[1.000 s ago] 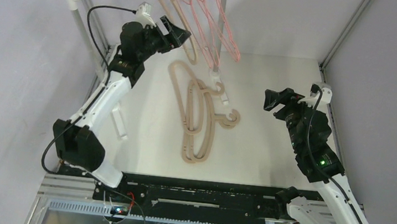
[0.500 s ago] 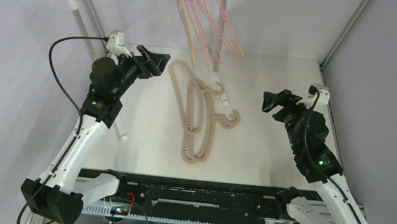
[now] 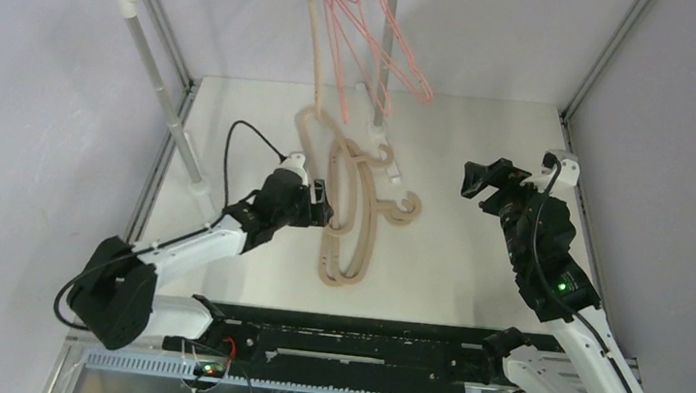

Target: Organize the hangers

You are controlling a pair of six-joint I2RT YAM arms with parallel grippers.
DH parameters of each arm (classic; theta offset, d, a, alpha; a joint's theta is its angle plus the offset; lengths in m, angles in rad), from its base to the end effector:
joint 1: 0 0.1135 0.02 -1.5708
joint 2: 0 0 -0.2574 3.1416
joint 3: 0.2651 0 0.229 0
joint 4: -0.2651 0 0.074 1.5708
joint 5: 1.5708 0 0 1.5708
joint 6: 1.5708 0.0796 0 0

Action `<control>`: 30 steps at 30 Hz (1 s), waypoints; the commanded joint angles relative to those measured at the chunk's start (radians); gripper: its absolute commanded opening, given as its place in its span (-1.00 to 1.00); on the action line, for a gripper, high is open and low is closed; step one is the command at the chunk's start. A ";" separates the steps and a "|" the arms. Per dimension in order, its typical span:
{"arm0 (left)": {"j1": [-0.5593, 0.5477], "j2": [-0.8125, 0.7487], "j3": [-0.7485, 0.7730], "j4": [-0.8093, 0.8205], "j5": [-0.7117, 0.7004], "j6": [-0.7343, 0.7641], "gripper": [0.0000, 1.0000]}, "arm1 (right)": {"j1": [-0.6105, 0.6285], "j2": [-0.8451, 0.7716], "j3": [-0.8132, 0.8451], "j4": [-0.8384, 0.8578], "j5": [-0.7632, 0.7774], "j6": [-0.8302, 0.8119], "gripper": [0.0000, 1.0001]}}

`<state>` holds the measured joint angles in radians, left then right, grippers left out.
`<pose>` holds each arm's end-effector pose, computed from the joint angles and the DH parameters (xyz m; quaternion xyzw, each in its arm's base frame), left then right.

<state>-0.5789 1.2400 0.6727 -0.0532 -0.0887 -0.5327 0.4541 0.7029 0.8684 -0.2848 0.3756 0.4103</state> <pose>0.2380 -0.1471 0.1997 0.0002 0.8886 -0.2076 0.4090 0.1734 0.0521 0.3579 0.1078 0.7374 0.1463 0.6506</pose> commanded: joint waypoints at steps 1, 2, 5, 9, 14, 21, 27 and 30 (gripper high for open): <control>-0.040 0.091 0.073 0.049 -0.156 -0.035 0.52 | -0.008 -0.013 -0.006 0.022 0.021 0.002 0.79; -0.048 0.119 0.097 0.045 -0.175 -0.038 0.49 | -0.009 -0.012 -0.005 0.022 0.019 0.003 0.79; -0.064 0.194 0.171 0.046 -0.204 -0.045 0.43 | -0.010 -0.010 -0.010 0.025 0.016 0.005 0.78; -0.092 0.311 0.303 0.029 -0.242 -0.035 0.42 | -0.016 -0.006 -0.015 0.028 0.014 0.004 0.78; -0.104 0.461 0.439 -0.013 -0.247 -0.041 0.40 | -0.030 -0.006 -0.014 0.023 0.008 0.009 0.78; -0.107 0.584 0.531 -0.047 -0.248 -0.035 0.38 | -0.052 -0.014 -0.031 0.023 -0.015 0.024 0.78; -0.108 0.632 0.562 -0.051 -0.268 -0.023 0.38 | -0.061 -0.017 -0.046 0.029 -0.029 0.034 0.78; -0.108 0.662 0.592 -0.061 -0.271 -0.013 0.38 | -0.067 -0.017 -0.050 0.029 -0.029 0.034 0.78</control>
<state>-0.6834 1.8805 1.1885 -0.1184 -0.3290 -0.5587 0.3985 0.6968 0.8154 -0.2852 0.3561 0.4267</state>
